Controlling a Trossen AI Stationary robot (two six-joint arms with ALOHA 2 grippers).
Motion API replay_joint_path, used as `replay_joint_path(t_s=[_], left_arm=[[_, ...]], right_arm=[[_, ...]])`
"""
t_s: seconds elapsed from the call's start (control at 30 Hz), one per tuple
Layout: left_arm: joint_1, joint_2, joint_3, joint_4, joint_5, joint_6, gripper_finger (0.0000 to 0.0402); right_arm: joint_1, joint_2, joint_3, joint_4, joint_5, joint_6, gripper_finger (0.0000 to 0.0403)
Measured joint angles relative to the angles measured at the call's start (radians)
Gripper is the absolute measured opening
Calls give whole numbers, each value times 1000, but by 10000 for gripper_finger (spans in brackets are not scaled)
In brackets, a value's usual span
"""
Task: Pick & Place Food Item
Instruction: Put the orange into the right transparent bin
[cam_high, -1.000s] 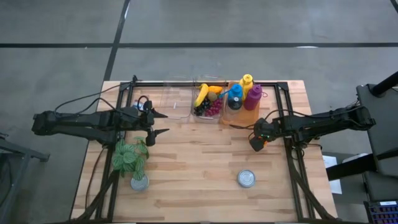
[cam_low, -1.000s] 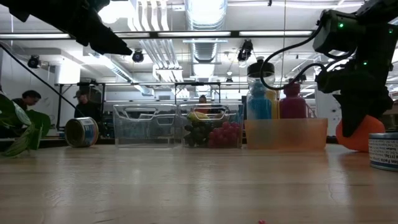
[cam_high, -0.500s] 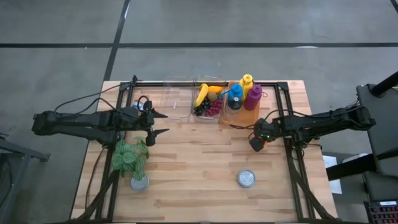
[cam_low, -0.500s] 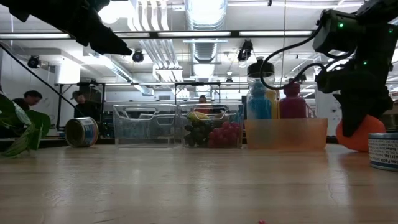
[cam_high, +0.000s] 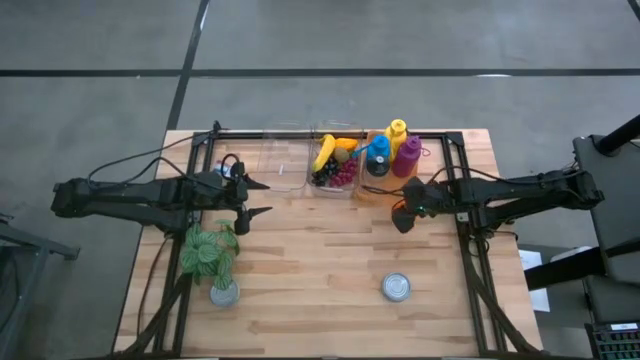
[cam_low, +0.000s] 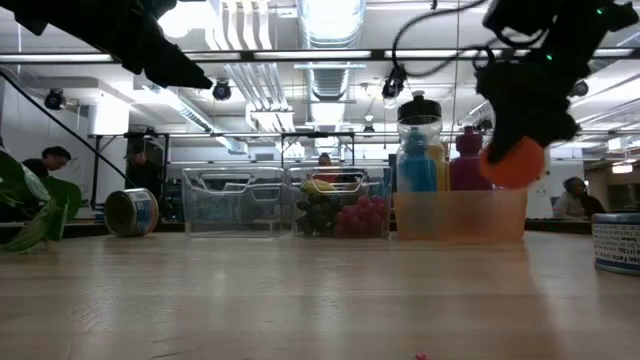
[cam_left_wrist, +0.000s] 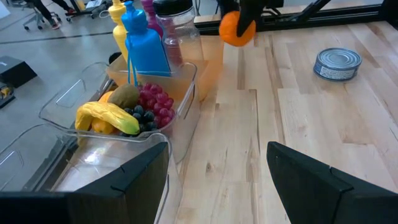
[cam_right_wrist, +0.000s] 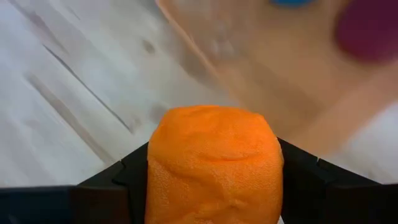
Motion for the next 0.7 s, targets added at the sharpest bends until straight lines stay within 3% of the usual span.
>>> replay_joint_path(t_s=[0.33,0.7], left_arm=[[0,0,0,-2,0,0,277],[0,0,0,-10,0,0,277]], right_arm=[[10,42,80,203,52,-132,237],[85,247,206,304,162,-176,237]])
